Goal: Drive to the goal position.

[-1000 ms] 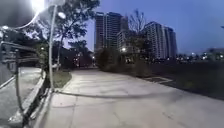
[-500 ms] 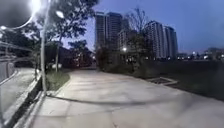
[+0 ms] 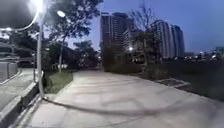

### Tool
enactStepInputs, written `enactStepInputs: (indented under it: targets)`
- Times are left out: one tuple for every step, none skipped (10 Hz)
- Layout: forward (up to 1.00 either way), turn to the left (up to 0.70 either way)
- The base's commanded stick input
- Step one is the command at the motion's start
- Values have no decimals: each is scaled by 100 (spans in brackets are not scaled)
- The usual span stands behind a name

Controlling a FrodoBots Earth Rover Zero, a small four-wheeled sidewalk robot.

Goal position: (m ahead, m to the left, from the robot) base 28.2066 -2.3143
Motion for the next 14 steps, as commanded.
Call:
enactStepInputs:
  targets:
    - [70, 0]
    - [70, 0]
    - [70, 0]
    - [70, 0]
    - [70, 0]
    - [70, 0]
    - [70, 0]
    - [70, 0]
    - [70, 0]
    - [70, 0]
    - [70, 0]
    - [70, 0]
    - [70, 0]
    - [70, 6]
